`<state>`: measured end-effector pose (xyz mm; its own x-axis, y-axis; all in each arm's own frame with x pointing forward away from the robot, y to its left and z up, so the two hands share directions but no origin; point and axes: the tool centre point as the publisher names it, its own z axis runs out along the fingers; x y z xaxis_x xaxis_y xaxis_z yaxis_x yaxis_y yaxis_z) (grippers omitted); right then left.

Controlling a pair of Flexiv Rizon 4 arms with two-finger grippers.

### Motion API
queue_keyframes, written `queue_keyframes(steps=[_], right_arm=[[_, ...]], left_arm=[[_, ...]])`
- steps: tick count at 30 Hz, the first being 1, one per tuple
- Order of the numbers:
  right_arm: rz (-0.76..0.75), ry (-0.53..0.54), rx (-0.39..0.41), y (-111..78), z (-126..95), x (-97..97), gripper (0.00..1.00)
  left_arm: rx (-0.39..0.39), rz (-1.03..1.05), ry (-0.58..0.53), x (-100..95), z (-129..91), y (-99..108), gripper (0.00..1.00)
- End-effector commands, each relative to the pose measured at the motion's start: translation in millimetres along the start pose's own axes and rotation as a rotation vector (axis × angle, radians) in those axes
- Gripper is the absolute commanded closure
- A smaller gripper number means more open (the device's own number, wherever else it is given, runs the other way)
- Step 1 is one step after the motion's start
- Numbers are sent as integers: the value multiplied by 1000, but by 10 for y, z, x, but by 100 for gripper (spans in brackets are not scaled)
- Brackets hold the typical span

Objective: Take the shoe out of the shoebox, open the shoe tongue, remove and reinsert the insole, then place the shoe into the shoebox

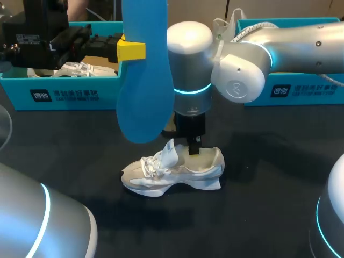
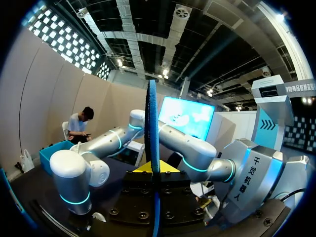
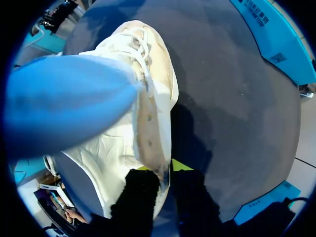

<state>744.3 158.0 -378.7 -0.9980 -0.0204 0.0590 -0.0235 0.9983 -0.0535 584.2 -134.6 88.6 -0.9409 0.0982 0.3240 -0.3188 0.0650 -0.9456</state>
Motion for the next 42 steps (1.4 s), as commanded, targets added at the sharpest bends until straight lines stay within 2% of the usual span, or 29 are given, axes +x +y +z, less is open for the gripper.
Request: queue_keyframes(steps=[1,6,13,15,17,18,34,37,42], right_arm=[[36,6,-7,-49,-60,50,100],[158,15,-30,-71,-230,201,100],[319,14,-65,-7,-491,381,100],[386,17,-91,5,-555,410,100],[533,7,-147,-6,-623,459,100],[575,0,-151,-6,-669,501,100],[575,0,-151,-6,-669,501,100],[794,36,-275,-97,-636,555,100],[1087,27,-340,-137,-580,602,100]], left_arm=[[-1,0,2,-12,15,-9,100],[-1,0,2,-12,15,-9,100],[-1,0,2,-12,15,-9,100],[-1,0,2,-12,15,-9,100],[-1,0,2,-12,15,-9,100],[-1,0,2,-12,15,-9,100],[-1,0,2,-12,15,-9,100],[-1,0,2,-12,15,-9,100],[-1,0,2,-12,15,-9,100]])
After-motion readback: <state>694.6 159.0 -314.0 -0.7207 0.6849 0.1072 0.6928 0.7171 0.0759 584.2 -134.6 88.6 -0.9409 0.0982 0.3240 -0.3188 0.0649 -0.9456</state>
